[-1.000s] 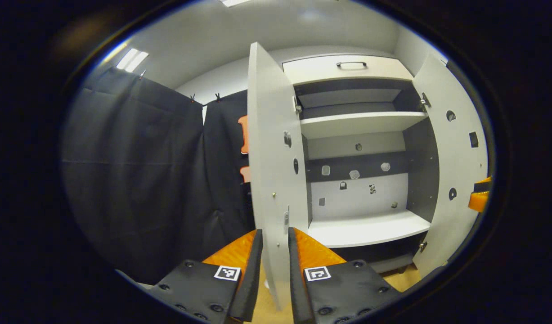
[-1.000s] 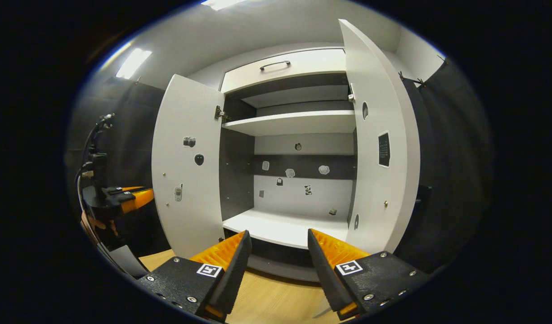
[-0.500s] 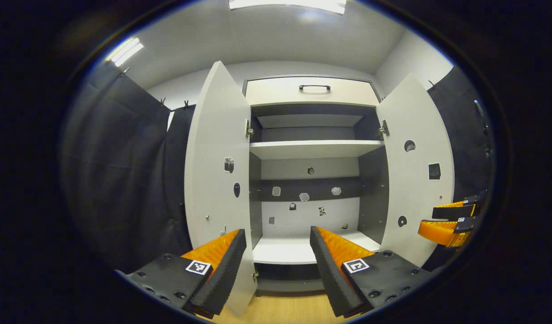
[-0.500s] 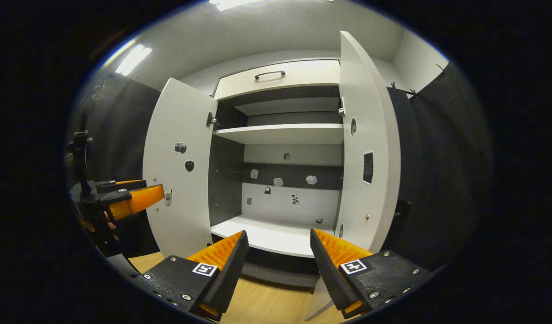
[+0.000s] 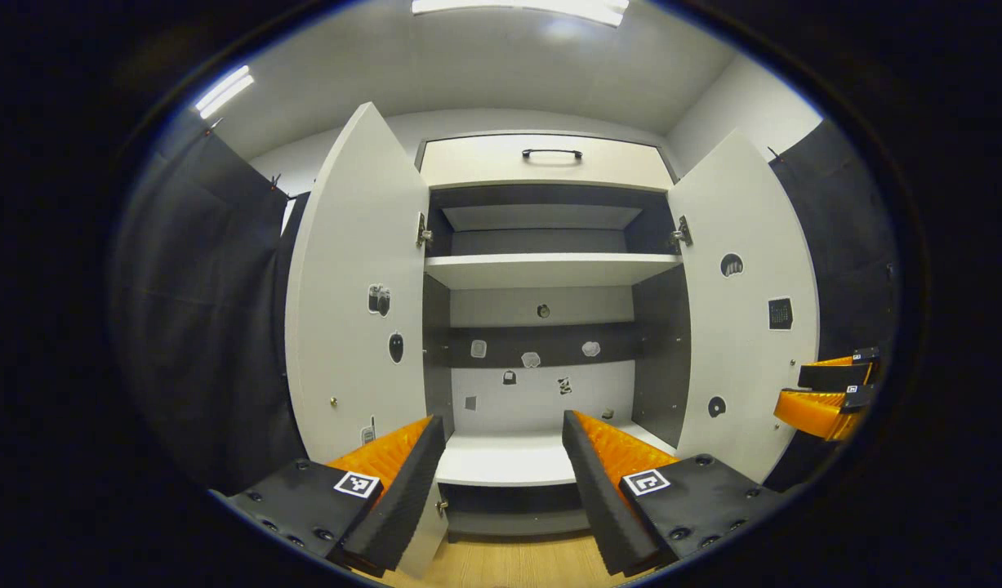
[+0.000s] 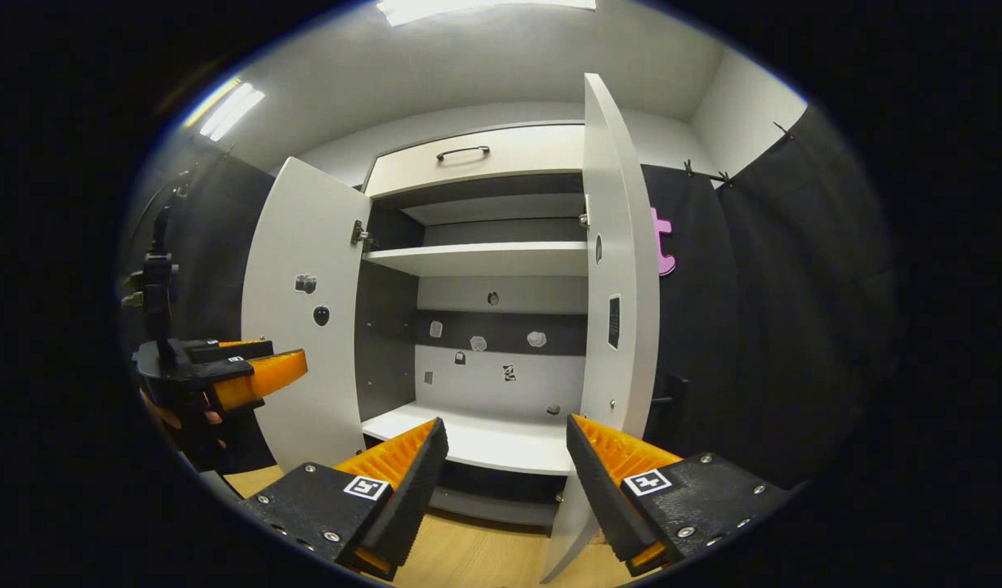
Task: Open the right door of the double-door shoe cabinet with the right hand, and open the left door with the left hand.
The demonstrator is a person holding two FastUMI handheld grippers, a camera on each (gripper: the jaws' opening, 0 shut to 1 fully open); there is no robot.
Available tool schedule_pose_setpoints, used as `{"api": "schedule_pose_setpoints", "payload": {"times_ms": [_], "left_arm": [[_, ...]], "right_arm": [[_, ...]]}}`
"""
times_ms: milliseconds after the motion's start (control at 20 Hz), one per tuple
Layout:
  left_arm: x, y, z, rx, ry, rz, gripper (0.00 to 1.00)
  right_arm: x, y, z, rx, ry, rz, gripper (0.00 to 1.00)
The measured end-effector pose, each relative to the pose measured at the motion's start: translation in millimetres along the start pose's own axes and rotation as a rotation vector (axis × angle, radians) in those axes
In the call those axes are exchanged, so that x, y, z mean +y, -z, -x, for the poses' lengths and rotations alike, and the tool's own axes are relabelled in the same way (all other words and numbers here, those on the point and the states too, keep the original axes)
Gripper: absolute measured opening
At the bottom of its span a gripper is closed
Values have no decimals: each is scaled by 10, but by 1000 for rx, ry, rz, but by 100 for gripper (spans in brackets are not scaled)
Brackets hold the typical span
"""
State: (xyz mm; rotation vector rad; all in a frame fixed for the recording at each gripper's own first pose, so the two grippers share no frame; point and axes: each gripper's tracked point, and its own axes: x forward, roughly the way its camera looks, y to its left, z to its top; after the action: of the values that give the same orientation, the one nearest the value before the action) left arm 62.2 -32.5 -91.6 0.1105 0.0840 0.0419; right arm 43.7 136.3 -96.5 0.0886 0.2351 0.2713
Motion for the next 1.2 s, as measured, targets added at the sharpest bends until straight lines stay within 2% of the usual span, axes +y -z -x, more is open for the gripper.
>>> {"api": "schedule_pose_setpoints", "payload": {"times_ms": [600,1200], "left_arm": [[50,-86,-143,-49,-9,1,93],[-30,-126,-303,-105,34,-1,93]], "right_arm": [[-128,-26,-8,-28,28,-4,89],[-118,-13,-53,-47,35,9,91]]}}
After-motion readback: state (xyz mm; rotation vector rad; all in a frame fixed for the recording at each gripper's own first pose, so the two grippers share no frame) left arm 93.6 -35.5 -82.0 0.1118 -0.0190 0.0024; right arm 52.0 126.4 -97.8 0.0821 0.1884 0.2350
